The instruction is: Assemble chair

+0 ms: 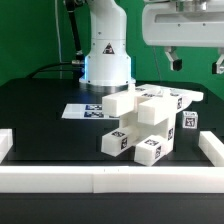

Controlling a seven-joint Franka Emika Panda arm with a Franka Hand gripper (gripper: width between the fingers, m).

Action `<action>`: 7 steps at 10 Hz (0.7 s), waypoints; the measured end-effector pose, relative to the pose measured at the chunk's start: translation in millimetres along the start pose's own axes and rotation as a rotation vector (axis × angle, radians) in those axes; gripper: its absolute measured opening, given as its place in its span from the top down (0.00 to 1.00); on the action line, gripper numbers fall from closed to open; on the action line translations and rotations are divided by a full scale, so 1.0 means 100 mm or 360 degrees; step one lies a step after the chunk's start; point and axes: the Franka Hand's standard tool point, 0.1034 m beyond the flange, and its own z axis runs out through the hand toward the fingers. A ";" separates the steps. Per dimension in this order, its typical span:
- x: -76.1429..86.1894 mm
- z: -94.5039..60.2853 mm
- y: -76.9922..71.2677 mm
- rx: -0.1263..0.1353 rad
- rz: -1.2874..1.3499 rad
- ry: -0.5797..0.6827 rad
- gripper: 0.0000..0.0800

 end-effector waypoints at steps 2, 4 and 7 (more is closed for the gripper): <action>0.04 0.00 0.03 -0.0002 0.0004 0.0001 0.19; 0.02 0.01 0.02 -0.0004 0.0005 0.0000 0.19; -0.46 0.19 0.09 -0.0027 0.0137 0.0001 0.19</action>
Offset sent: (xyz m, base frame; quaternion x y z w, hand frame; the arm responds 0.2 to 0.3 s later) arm 0.0000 0.0000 0.0000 0.0000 0.0000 0.0000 1.0000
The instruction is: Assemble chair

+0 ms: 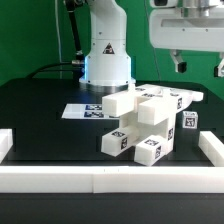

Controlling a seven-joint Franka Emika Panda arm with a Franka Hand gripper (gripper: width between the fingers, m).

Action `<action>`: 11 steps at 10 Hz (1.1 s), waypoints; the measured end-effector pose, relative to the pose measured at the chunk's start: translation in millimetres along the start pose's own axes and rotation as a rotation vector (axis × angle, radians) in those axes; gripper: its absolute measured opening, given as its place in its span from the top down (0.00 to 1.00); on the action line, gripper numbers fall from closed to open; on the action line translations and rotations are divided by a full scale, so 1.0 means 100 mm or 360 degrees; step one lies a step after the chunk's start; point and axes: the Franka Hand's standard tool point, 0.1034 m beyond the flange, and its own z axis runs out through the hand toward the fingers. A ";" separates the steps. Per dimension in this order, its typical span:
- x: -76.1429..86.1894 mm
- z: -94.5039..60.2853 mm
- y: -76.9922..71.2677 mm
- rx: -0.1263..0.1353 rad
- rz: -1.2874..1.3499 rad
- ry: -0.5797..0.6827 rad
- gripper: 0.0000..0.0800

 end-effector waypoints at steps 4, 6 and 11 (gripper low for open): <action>-0.27 0.16 0.04 -0.0023 -0.0008 0.0010 0.19; -0.35 0.23 0.07 0.0003 0.0026 0.0041 0.19; -0.67 0.50 0.15 -0.0079 -0.0013 0.0035 0.19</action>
Offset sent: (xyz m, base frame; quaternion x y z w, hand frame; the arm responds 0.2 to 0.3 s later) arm 0.0000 0.0000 0.0000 0.0000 0.0000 0.0000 1.0000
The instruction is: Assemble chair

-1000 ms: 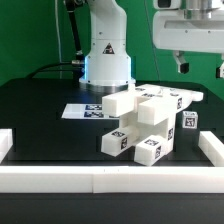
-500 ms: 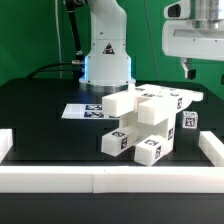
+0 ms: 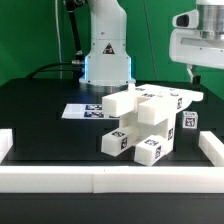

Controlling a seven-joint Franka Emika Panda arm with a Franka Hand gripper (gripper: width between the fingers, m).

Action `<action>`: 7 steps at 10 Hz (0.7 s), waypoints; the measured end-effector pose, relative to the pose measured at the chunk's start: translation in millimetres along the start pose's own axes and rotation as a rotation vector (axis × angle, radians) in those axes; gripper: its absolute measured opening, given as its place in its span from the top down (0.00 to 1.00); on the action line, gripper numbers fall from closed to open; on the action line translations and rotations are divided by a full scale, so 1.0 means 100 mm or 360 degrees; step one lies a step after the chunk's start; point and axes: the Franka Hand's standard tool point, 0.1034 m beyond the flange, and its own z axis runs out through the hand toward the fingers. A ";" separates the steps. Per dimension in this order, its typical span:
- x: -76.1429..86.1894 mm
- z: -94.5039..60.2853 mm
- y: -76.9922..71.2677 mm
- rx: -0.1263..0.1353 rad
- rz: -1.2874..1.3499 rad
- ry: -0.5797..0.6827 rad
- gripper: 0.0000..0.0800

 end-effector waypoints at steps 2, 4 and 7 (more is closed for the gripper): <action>0.03 0.07 0.03 -0.0021 -0.0017 0.0001 0.19; 0.11 0.11 0.06 -0.0028 -0.0053 0.0007 0.19; 0.20 0.15 0.10 -0.0044 -0.0095 0.0013 0.19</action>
Offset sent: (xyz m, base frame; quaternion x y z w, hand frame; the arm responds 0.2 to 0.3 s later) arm 0.0129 -0.0127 -0.0072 0.0157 0.0088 -0.0289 0.9994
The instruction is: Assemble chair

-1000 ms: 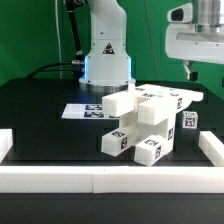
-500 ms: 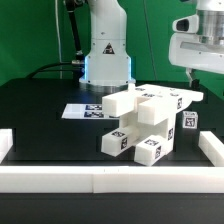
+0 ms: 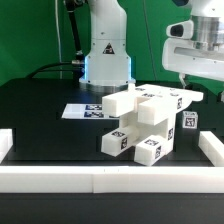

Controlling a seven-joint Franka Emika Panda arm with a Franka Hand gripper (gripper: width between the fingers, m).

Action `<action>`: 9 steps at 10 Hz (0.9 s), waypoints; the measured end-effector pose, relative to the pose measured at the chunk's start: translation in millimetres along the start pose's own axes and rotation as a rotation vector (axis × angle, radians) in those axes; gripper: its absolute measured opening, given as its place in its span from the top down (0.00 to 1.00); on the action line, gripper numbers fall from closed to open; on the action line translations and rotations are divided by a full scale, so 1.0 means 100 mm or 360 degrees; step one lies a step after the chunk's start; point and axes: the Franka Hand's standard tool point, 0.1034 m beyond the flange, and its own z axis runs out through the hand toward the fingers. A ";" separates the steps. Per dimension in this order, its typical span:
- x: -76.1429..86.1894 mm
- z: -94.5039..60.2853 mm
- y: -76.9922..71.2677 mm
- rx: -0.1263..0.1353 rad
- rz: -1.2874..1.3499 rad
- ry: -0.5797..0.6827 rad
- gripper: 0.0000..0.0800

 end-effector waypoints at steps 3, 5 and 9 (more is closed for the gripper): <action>0.15 -0.02 0.03 0.0003 -0.0043 0.0011 0.19; 0.24 -0.05 0.02 0.0012 -0.0069 0.0020 0.19; 0.44 -0.08 0.03 0.0020 -0.0114 0.0039 0.19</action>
Offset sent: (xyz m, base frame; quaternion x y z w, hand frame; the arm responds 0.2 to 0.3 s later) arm 0.0188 -0.0120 0.0031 -0.0016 0.0016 -0.0282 0.9996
